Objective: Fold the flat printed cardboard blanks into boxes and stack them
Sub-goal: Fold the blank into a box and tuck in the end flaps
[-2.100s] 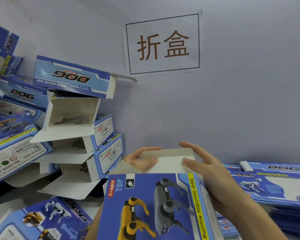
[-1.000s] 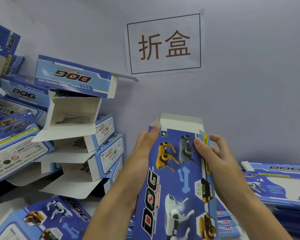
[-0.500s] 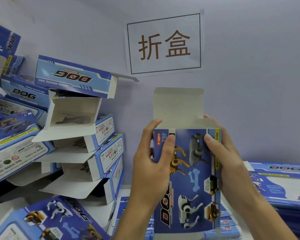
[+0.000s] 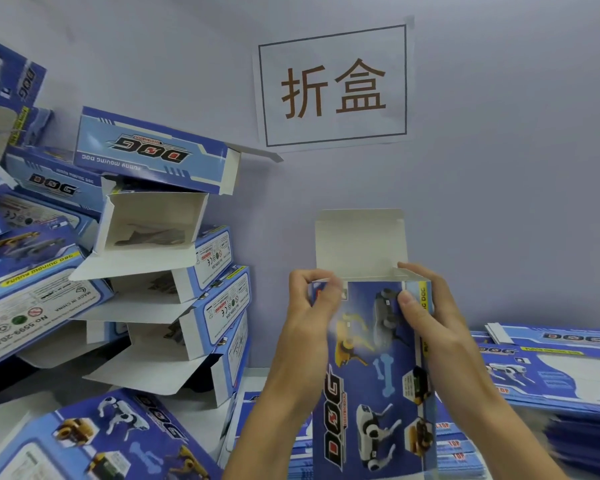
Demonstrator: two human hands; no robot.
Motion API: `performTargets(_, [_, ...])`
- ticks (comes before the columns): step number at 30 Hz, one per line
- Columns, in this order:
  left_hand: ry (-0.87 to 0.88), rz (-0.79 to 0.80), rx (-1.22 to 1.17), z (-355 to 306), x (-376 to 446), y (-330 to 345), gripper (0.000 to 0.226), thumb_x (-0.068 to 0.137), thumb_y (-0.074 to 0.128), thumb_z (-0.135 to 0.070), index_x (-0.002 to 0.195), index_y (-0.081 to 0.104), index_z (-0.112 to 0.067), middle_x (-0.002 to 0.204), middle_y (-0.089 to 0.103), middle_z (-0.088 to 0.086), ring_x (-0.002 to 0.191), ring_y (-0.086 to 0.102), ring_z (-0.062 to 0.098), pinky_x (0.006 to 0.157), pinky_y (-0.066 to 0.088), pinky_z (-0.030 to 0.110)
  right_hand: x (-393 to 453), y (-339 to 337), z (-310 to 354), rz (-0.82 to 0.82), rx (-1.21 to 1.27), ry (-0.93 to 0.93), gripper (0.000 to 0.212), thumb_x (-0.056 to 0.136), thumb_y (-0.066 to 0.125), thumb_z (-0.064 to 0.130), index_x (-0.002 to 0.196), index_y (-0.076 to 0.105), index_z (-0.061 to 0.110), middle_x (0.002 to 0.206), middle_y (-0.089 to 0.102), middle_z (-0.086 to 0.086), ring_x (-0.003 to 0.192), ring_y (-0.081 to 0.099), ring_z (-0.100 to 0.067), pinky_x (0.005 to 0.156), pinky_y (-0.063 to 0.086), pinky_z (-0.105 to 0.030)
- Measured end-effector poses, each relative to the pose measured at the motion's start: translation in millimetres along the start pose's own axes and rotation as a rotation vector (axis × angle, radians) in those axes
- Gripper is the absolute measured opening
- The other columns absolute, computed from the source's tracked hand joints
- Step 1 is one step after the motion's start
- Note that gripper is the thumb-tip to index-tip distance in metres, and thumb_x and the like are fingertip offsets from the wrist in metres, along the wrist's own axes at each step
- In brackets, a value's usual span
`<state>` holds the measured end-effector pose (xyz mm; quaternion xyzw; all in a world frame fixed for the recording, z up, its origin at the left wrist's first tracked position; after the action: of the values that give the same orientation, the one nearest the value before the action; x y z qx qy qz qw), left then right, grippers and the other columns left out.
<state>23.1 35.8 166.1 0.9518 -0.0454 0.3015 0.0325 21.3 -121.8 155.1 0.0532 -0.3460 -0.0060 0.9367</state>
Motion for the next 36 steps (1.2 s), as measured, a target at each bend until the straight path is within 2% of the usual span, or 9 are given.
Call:
performTargets(4, [0.007, -0.218, -0.029, 0.5, 0.1, -10.3, 0.073, 0.079, 0.044, -0.085, 0.110, 0.054, -0.020, 0.093, 0.072, -0.007, 0.091, 0.070, 0.009, 0.083, 0.058, 0.028, 3.6, 14.7, 1.2, 0.057, 0.009, 0.071, 0.025, 0.095, 0.049, 0.029, 0.118, 0.059, 0.030, 0.092, 0.075, -0.004, 0.085, 0.074, -0.018, 0.070, 0.060, -0.029])
performTargets(7, [-0.023, -0.243, 0.003, 1.4, 2.0, -17.7, 0.048, 0.091, 0.045, -0.062, 0.100, 0.051, -0.016, 0.073, 0.066, -0.009, 0.071, 0.068, 0.007, 0.060, 0.052, 0.016, 1.0, 12.4, 3.7, 0.092, 0.019, 0.067, 0.032, 0.106, 0.034, 0.011, 0.107, 0.065, 0.010, 0.072, 0.068, 0.004, 0.062, 0.065, 0.012, 0.056, 0.045, -0.003])
performTargets(9, [-0.046, -0.229, -0.012, -0.4, 1.9, -19.5, 0.023, 0.102, 0.046, -0.034, 0.090, 0.046, -0.015, 0.069, 0.064, 0.002, 0.065, 0.068, 0.016, 0.055, 0.051, 0.021, 2.7, 15.2, 3.6, 0.009, -0.031, 0.107, 0.035, 0.106, 0.036, 0.028, 0.101, 0.069, 0.018, 0.077, 0.070, 0.004, 0.065, 0.067, 0.007, 0.055, 0.048, -0.007])
performTargets(12, [-0.014, -0.132, 0.002, -9.6, -0.2, -13.9, 0.017, 0.102, 0.039, -0.015, 0.088, 0.044, -0.007, 0.053, 0.055, -0.013, 0.050, 0.059, -0.003, 0.042, 0.041, 0.009, -2.7, 10.6, 1.5, -0.158, 0.005, 0.095, 0.022, 0.102, 0.046, 0.024, 0.097, 0.065, 0.016, 0.063, 0.061, 0.012, 0.055, 0.062, 0.000, 0.046, 0.048, -0.014])
performTargets(22, [-0.076, -0.069, -0.119, -10.4, -1.2, -9.9, 0.038, 0.102, 0.032, -0.018, 0.114, 0.048, -0.050, 0.060, 0.067, -0.015, 0.059, 0.069, 0.007, 0.051, 0.053, 0.016, 3.9, 10.5, -4.7, -0.123, 0.126, 0.190, 0.039, 0.090, 0.043, 0.022, 0.111, 0.061, 0.050, 0.051, 0.040, 0.013, 0.051, 0.048, -0.011, 0.043, 0.042, -0.023])
performTargets(25, [-0.068, -0.155, -0.131, -10.6, -1.7, -15.4, 0.026, 0.101, 0.038, -0.021, 0.087, 0.054, -0.035, 0.059, 0.061, -0.002, 0.055, 0.064, 0.016, 0.048, 0.050, 0.024, 3.0, 10.9, -3.8, -0.157, 0.134, 0.189, 0.017, 0.085, 0.050, 0.027, 0.088, 0.060, 0.041, 0.058, 0.039, 0.004, 0.062, 0.041, -0.025, 0.052, 0.037, -0.032])
performTargets(29, [-0.051, -0.219, -0.184, -8.3, -4.5, -19.0, 0.022, 0.102, 0.038, -0.027, 0.089, 0.054, -0.020, 0.077, 0.069, 0.014, 0.065, 0.070, 0.025, 0.052, 0.053, 0.030, 3.6, 7.0, -5.2, -0.138, 0.172, 0.136, 0.030, 0.102, 0.041, 0.020, 0.082, 0.062, 0.029, 0.062, 0.060, 0.011, 0.049, 0.058, -0.010, 0.040, 0.045, -0.023])
performTargets(34, [-0.075, -0.202, -0.264, -5.5, -8.1, -17.7, 0.043, 0.082, 0.051, -0.058, 0.097, 0.058, -0.018, 0.090, 0.075, 0.016, 0.081, 0.075, 0.030, 0.062, 0.060, 0.034, 1.0, 6.1, -4.7, -0.016, 0.409, 0.151, 0.042, 0.088, 0.047, 0.042, 0.109, 0.068, 0.013, 0.106, 0.072, -0.015, 0.094, 0.070, -0.032, 0.069, 0.059, -0.045])
performTargets(36, [-0.059, -0.150, -0.263, -6.9, -7.8, -14.3, 0.050, 0.065, 0.060, -0.060, 0.095, 0.052, -0.020, 0.084, 0.073, 0.011, 0.075, 0.075, 0.027, 0.057, 0.060, 0.033, 4.3, 10.3, 1.2, 0.050, 0.338, 0.151, 0.039, 0.087, 0.059, 0.039, 0.110, 0.065, 0.008, 0.093, 0.075, -0.009, 0.086, 0.073, -0.022, 0.068, 0.059, -0.034])
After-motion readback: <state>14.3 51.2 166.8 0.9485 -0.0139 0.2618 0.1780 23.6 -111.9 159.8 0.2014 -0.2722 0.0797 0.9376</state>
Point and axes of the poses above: each hand's wrist, its own x-axis towards the middle knuckle, its own y-axis out of the palm, z = x × y, the point moved 6 cm from there along x, towards the middle knuckle
